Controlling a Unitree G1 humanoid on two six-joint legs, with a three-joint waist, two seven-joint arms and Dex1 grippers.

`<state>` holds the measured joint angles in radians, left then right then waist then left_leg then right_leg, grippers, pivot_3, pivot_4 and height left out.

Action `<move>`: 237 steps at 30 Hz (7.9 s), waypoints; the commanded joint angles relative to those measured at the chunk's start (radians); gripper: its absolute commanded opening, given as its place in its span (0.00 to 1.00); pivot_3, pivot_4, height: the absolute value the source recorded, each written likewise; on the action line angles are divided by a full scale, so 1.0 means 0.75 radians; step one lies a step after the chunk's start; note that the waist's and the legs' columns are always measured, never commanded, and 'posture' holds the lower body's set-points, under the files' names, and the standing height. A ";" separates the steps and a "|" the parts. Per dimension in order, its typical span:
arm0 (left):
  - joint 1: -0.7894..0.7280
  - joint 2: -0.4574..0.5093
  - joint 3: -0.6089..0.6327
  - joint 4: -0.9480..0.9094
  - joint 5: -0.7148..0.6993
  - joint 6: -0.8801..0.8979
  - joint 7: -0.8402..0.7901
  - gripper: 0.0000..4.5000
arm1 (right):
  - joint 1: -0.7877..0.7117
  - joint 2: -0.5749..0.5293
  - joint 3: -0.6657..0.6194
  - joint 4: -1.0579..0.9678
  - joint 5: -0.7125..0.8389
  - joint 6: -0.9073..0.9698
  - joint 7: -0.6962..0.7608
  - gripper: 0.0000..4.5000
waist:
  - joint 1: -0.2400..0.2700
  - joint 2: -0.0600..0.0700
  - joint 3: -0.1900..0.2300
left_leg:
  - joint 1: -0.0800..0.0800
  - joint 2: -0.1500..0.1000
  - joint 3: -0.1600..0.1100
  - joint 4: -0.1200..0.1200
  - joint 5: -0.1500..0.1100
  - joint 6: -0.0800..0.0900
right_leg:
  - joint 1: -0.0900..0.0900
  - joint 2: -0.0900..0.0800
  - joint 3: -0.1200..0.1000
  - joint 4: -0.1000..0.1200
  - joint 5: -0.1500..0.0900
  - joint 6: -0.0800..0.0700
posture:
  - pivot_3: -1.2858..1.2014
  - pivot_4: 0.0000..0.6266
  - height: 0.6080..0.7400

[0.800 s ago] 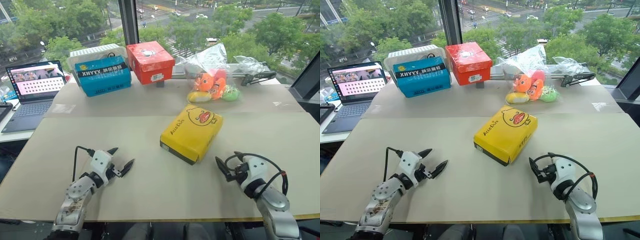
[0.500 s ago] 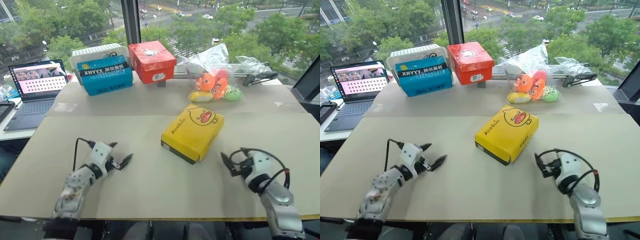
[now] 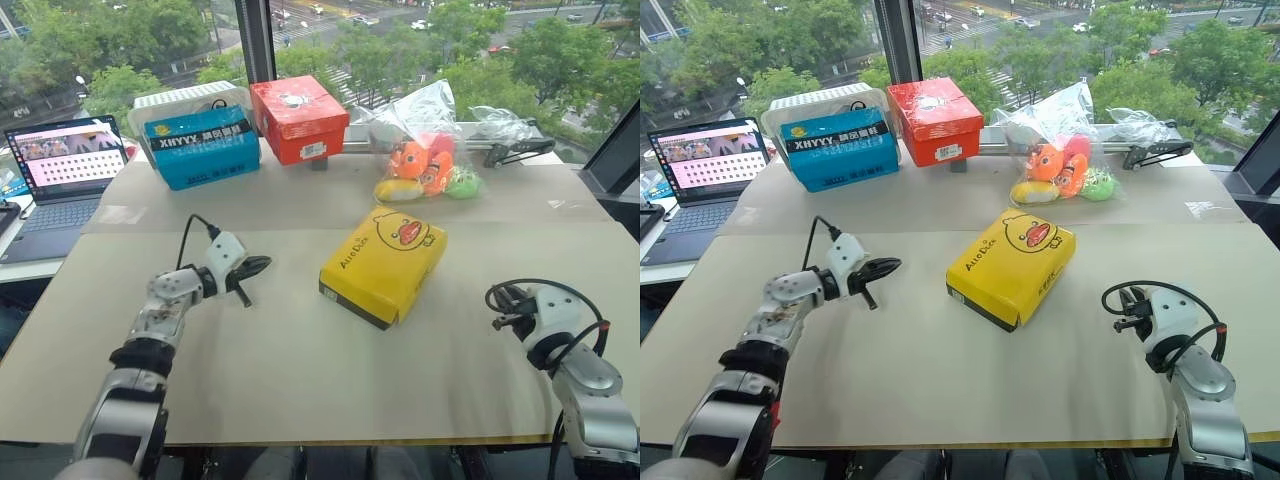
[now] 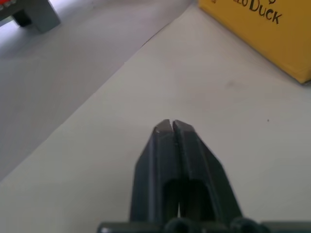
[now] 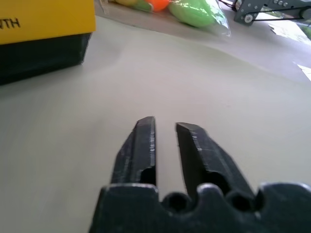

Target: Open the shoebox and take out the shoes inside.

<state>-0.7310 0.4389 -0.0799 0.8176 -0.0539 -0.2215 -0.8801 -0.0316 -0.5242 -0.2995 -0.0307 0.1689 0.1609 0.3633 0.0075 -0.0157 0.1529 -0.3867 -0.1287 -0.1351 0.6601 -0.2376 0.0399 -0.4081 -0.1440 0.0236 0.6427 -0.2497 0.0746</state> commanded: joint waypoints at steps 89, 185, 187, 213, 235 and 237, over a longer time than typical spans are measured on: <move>0.531 1.206 0.739 -1.704 -1.071 1.479 -0.621 1.00 | -0.480 -0.196 0.692 -0.107 0.081 0.316 0.886 0.31 | -0.047 -0.004 0.012 | 0.012 0.076 0.032 0.000 -0.036 -0.034 | -0.023 0.076 0.027 0.003 -0.001 -0.048 | 0.52 0.24 1.00; 1.016 1.076 0.888 -1.870 -0.954 1.382 -0.477 1.00 | -1.471 0.176 1.188 0.261 0.157 -0.032 1.668 0.00 | -0.075 -0.007 0.013 | 0.021 0.083 0.040 0.003 -0.033 -0.045 | -0.030 0.080 0.025 0.020 0.007 -0.060 | 0.52 0.24 1.00; 1.015 1.075 0.889 -1.873 -0.956 1.385 -0.478 1.00 | -1.497 0.221 1.115 0.299 0.232 0.064 1.660 0.00 | -0.077 -0.007 0.013 | 0.017 0.084 0.040 0.003 -0.032 -0.046 | -0.036 0.081 0.025 0.021 0.008 -0.061 | 0.52 0.24 1.00; 0.941 1.133 0.857 -1.821 -0.976 1.395 -0.514 1.00 | -1.227 0.209 0.975 0.102 -0.008 0.100 1.287 0.00 | -0.081 -0.007 0.013 | 0.021 0.095 0.043 0.003 -0.030 -0.053 | -0.034 0.094 0.024 0.021 0.013 -0.070 | 0.52 0.24 1.00; 0.843 1.135 0.733 -1.767 -0.970 1.363 -0.532 1.00 | -1.508 0.162 0.035 -0.008 1.004 0.982 0.741 0.00 | -0.069 -0.006 0.014 | 0.009 0.095 0.043 0.002 -0.031 -0.052 | -0.043 0.091 0.024 0.019 0.013 -0.070 | 0.52 0.24 1.00; 0.814 1.139 0.702 -1.749 -0.965 1.353 -0.537 1.00 | -1.495 0.090 0.041 -0.018 0.943 0.940 0.729 0.00 | -0.070 -0.006 0.014 | 0.009 0.095 0.043 0.002 -0.030 -0.052 | -0.044 0.091 0.024 0.020 0.013 -0.070 | 0.52 0.24 1.00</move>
<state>-0.0916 1.2704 0.4519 -0.5068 -0.7827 0.8126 -1.2742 -1.1332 -0.4106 -0.2419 -0.0141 0.8872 0.9026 0.9252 -0.0453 -0.0201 0.1632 -0.3804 -0.0570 -0.1026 0.6620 -0.2605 0.0010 -0.4412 -0.0755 0.0416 0.6577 -0.2398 0.0222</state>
